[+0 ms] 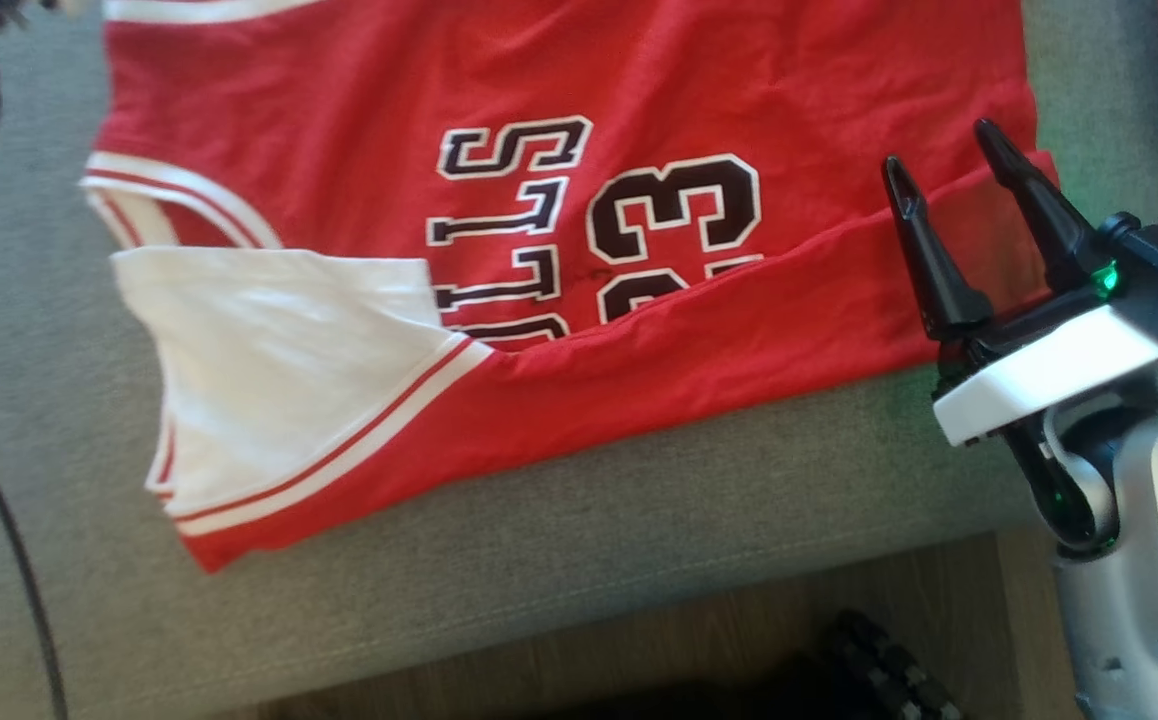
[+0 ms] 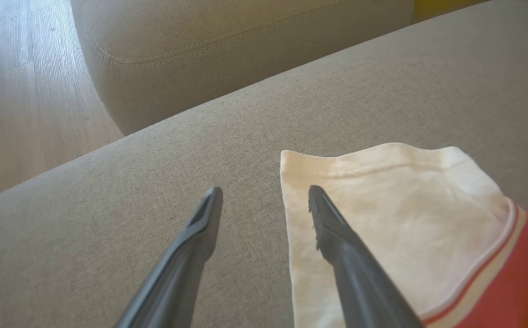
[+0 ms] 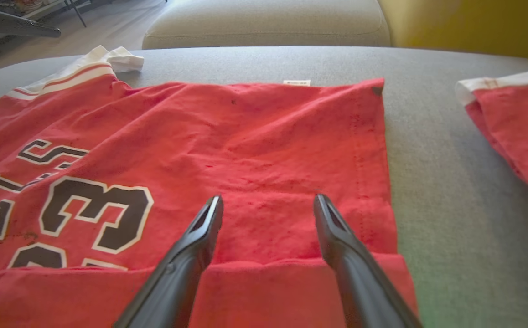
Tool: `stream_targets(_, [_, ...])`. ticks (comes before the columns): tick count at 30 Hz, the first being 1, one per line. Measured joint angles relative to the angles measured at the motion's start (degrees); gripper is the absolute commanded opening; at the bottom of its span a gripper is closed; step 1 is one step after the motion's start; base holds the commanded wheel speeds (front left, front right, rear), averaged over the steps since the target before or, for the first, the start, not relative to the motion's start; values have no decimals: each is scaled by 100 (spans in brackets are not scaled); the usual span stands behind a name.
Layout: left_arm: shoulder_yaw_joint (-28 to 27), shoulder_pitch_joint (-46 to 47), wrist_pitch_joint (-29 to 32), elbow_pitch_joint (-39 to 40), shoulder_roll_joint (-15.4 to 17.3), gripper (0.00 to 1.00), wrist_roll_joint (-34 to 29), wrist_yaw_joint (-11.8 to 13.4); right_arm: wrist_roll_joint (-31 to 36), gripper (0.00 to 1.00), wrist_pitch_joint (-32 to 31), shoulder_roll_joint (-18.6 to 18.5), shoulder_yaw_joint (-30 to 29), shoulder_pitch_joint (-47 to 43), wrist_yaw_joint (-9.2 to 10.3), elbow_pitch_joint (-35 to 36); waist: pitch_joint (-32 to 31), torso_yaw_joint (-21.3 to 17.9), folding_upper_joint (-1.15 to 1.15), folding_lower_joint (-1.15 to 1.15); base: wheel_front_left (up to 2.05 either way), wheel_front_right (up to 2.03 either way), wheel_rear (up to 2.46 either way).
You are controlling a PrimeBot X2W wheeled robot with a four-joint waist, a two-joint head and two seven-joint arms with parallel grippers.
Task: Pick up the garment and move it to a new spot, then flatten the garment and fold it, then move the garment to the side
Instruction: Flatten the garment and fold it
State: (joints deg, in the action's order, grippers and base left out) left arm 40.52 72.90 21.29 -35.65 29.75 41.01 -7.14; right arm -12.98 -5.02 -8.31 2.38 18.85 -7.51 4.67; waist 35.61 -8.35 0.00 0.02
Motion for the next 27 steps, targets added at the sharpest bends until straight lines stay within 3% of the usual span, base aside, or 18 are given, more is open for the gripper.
stream_targets(11, [563, 538, 51, -371, 109, 100, 266, 0, -70, 100, 60, 55, 42, 85, 0, 87, 464, -290, 0, -1, 0, 0, 0])
stream_targets(24, [1282, 933, -22, -441, 344, 99, 667, 0, -70, 100, 151, 96, 38, 202, 0, 70, 525, -428, 0, -1, 0, 0, 0])
stream_targets(26, [1382, 975, -22, -438, 408, 82, 756, 0, -71, 100, 151, 96, 85, 275, 0, 38, 522, -482, 0, -1, 0, 0, 0])
stream_targets(27, [1439, 990, -22, -437, 423, 52, 794, 0, -71, 100, 151, 96, 101, 327, 0, 32, 523, -507, 0, -1, 0, 0, 0])
